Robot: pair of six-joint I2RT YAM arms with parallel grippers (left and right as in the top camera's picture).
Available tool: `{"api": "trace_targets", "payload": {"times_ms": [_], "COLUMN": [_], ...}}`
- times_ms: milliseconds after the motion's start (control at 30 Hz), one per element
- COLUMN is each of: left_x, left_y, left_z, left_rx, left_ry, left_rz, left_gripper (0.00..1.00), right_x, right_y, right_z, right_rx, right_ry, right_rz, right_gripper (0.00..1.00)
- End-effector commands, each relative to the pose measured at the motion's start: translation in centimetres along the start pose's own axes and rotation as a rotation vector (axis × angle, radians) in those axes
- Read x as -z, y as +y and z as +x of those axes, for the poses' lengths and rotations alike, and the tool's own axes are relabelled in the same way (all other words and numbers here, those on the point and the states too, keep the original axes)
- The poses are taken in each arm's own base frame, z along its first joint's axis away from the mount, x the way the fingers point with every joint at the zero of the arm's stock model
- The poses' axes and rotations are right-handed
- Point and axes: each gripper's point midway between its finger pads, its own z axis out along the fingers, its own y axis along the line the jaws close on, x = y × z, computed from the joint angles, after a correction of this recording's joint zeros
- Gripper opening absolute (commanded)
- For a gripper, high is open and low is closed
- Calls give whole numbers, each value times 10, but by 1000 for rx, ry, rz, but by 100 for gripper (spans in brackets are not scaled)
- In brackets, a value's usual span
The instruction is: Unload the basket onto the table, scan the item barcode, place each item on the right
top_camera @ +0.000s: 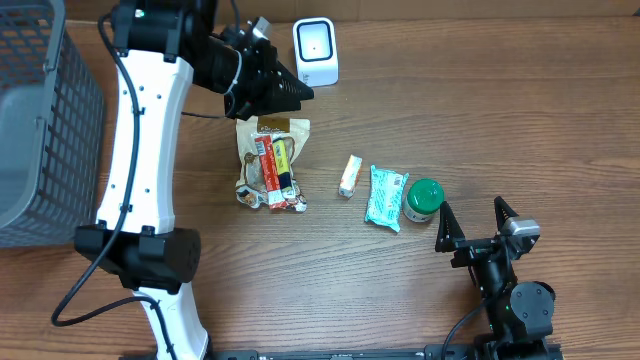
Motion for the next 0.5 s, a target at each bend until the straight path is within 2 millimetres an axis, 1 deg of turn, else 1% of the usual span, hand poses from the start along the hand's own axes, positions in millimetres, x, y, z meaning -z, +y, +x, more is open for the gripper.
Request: {"api": "trace_targets", "payload": {"times_ms": [0,67,267,367,467], "left_x": [10,11,13,17,22], "left_y": [-17,-16,-15,-15,-12], "left_z": [9,8,6,-2,-12], "left_rx": [10,7,-12,-61,-152], "left_ry": [22,20,13,-18,-61], "left_rz": [94,95,97,106,100], "left_gripper": [6,4,4,4,4], "right_x": [0,0,0,0,0], "right_y": [-2,-2,-2,-2,-2], "right_z": [1,1,1,1,1], "right_rx": [-1,-1,-1,-1,-1], "right_ry": [-5,-6,-6,-6,-5], "right_rz": [4,4,4,4,4], "right_gripper": [100,100,100,100,100]}}
